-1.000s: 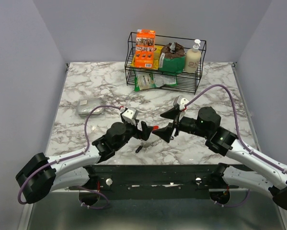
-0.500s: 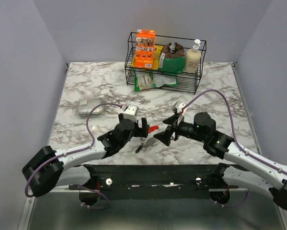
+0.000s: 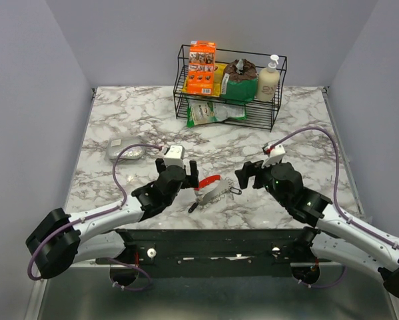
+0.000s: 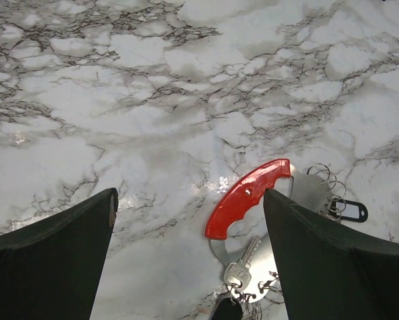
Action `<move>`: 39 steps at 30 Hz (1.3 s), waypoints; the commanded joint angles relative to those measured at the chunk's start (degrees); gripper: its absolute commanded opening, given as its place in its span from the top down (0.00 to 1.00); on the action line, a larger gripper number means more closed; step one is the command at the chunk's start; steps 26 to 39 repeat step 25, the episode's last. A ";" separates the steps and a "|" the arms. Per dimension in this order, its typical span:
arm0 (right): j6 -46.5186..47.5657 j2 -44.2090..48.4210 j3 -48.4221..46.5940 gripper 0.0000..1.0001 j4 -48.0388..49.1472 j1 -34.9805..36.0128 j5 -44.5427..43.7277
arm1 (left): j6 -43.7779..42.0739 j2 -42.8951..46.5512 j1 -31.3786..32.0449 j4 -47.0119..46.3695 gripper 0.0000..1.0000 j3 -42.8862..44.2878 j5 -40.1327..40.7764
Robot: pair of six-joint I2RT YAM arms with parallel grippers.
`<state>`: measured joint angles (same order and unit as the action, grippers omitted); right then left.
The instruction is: Put the keys on the keyring
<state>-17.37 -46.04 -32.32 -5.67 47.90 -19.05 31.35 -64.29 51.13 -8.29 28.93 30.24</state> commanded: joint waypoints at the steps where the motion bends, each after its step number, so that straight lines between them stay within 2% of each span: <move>1: -3.02 1.74 -0.29 0.00 -2.68 0.00 -10.48 | 0.81 3.12 0.37 2.14 0.01 0.87 5.18; 14: -2.94 -0.19 -1.08 0.00 -1.98 0.00 -6.44 | -0.86 9.53 0.37 -0.32 0.01 -3.00 4.83; 39: -1.97 1.83 -0.91 0.00 -1.18 0.00 -5.13 | -2.09 10.41 0.37 -1.99 0.01 -3.44 2.90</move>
